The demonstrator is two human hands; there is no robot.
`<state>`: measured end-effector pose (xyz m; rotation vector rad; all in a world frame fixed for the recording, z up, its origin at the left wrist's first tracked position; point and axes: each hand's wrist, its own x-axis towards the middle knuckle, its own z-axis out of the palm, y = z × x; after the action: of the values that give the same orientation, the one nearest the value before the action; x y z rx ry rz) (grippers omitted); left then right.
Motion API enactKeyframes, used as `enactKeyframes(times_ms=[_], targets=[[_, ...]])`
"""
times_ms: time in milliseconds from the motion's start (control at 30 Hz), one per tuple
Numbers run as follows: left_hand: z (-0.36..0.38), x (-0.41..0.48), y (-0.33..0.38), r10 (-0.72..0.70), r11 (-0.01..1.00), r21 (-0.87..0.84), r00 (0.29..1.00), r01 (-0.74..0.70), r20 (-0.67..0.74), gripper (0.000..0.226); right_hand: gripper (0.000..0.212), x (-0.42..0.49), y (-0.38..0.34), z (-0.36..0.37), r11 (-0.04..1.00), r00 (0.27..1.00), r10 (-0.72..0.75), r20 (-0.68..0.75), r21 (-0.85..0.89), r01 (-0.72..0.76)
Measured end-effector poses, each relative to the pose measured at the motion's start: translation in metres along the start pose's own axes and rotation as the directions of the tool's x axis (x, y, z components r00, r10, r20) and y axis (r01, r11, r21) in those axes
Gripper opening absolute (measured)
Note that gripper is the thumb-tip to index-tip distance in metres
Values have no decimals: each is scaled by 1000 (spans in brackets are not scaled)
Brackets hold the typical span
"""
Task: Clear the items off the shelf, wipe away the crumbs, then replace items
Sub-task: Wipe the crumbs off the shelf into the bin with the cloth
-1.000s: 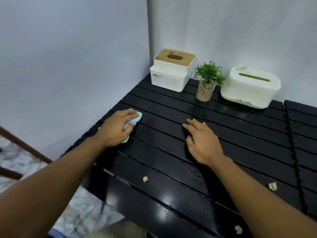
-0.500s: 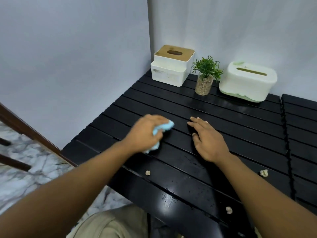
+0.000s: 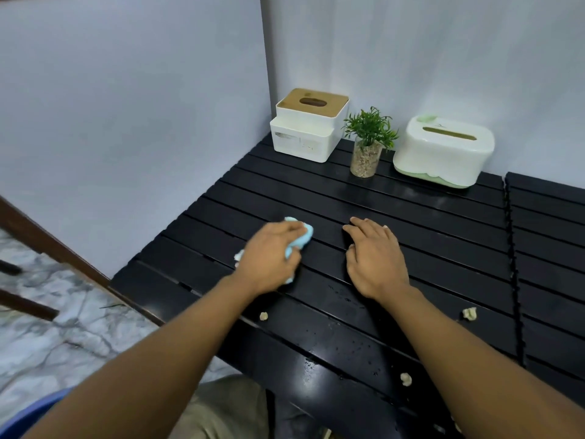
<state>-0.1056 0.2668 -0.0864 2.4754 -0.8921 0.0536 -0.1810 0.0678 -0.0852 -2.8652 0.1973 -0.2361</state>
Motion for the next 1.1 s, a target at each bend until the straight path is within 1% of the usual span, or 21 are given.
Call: enactKeyframes(times_ms=[67, 133, 233, 267, 300, 367, 400, 467, 533, 633, 733, 833, 900, 967, 1100], targets=[[15, -4, 40, 66, 996, -57, 997, -64, 32, 43, 47, 0, 2, -4, 1000, 1000, 16, 18, -6, -16], [28, -7, 71, 129, 988, -94, 990, -124, 54, 42, 47, 3, 11, -11, 1000, 999, -1, 51, -1, 1], [31, -1, 77, 163, 979, -139, 982, -148, 96, 40, 43, 2, 37, -30, 1000, 999, -2, 38, 12, 1], [28, 8, 70, 152, 979, -153, 985, -137, 87, 40, 43, 0, 49, -37, 1000, 1000, 9, 27, 11, -9], [24, 21, 60, 127, 979, -164, 991, -117, 49, 39, 42, -2, 61, -43, 1000, 1000, 25, 14, 8, -25], [16, 55, 39, 25, 984, -173, 998, -34, -56, 39, 40, -8, 86, -54, 998, 998, 67, -16, 8, -67], [14, 72, 31, -19, 986, -164, 996, 5, -83, 39, 39, -12, 98, -57, 996, 996, 89, -29, 9, -89], [20, 97, 24, -32, 994, -109, 998, 27, -49, 41, 38, -24, 122, -62, 989, 988, 145, -45, 2, -145], [34, 107, 28, 9, 999, -50, 1000, -8, 12, 42, 39, -41, 142, -64, 985, 985, 168, -32, -35, -169], [51, 97, 56, 148, 989, -18, 984, -147, 102, 42, 44, -60, 158, -62, 992, 993, 115, 14, -56, -114], [64, 67, 103, 298, 955, -58, 939, -292, 173, 42, 47, -66, 161, -59, 994, 995, 97, 34, -46, -95], [76, 26, 149, 392, 920, -94, 894, -380, 218, 43, 48, -73, 160, -58, 995, 994, 100, 34, -33, -99], [81, 3, 169, 402, 915, -123, 886, -383, 232, 42, 48, -82, 157, -58, 994, 993, 113, 23, -10, -113], [82, -11, 178, 385, 921, -166, 893, -354, 233, 41, 48, -90, 152, -58, 992, 992, 125, 13, 8, -125], [74, 1, 173, 339, 933, -197, 917, -300, 212, 39, 51, -100, 148, -58, 990, 990, 138, 7, 37, -138]])
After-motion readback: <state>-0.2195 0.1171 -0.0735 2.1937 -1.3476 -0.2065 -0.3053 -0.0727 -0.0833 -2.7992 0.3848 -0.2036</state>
